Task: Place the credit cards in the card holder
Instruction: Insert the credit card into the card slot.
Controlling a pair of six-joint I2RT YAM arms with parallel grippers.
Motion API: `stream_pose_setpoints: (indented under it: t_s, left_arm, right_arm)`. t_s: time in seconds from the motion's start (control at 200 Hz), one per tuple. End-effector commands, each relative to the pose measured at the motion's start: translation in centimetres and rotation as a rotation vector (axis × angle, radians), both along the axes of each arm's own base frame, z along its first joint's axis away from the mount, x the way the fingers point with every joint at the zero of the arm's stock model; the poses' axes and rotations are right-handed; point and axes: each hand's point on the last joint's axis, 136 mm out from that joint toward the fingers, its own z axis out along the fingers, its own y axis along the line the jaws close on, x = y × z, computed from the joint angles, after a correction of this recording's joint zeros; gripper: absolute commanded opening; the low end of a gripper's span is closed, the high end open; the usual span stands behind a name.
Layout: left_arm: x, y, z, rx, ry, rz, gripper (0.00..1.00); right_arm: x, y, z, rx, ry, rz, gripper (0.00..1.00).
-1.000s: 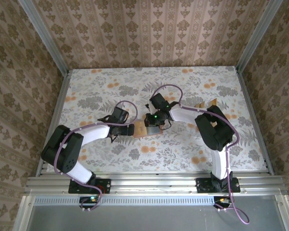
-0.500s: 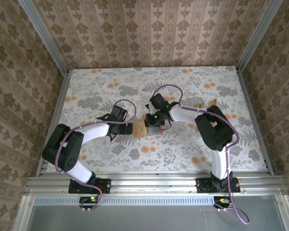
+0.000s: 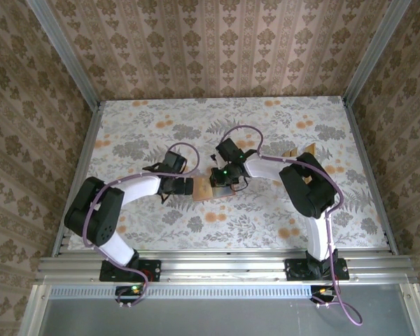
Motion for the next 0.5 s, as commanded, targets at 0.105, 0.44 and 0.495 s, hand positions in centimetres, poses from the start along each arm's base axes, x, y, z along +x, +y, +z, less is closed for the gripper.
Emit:
stream_pose_setpoints:
  t_s: [0.105,0.44,0.495]
  left_arm:
    - [0.2,-0.6,-1.7,0.0,0.03,-0.035,0.97]
    - [0.1,-0.7,-2.1,-0.001,0.034,-0.039,0.97]
    - [0.0,-0.8,-2.1,-0.002,0.034,-0.042,0.97]
  right_arm:
    - [-0.4,1.1,-0.3,0.007,0.029,0.018,0.0]
    - [-0.8,2.4,-0.3,0.033,0.042,0.036,0.0]
    - [-0.9,2.6,-0.4,0.036,0.045,0.04,0.0]
